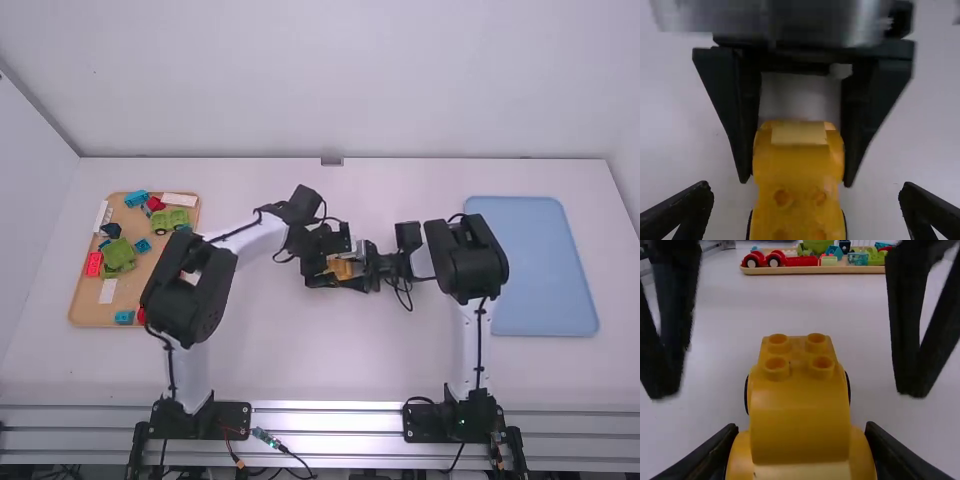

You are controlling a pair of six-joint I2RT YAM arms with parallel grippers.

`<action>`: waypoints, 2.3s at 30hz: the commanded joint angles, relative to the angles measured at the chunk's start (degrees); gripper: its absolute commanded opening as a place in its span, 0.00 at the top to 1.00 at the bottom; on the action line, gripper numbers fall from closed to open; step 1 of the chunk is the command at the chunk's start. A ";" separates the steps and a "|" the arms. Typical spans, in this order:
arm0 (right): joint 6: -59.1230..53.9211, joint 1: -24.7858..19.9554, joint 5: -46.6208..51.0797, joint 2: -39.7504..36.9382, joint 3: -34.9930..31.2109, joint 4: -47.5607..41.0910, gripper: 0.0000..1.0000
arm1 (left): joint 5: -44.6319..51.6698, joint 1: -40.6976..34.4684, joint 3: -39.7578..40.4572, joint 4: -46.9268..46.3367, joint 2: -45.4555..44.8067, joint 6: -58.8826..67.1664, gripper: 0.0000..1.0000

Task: Assemble lego blocks to make yellow taxi

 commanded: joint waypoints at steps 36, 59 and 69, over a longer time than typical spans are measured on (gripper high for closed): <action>10.23 6.16 10.23 1.43 1.36 3.23 0.44 | 28.59 27.74 -18.05 18.51 -13.89 -0.20 0.01; 16.11 -21.03 51.17 -33.49 -1.86 -24.72 0.52 | 4.63 20.31 -31.39 55.67 -14.04 -28.02 0.01; 26.56 -41.18 47.34 -34.48 -14.03 -5.38 0.52 | 4.59 20.31 -31.28 56.46 -14.02 -28.02 0.01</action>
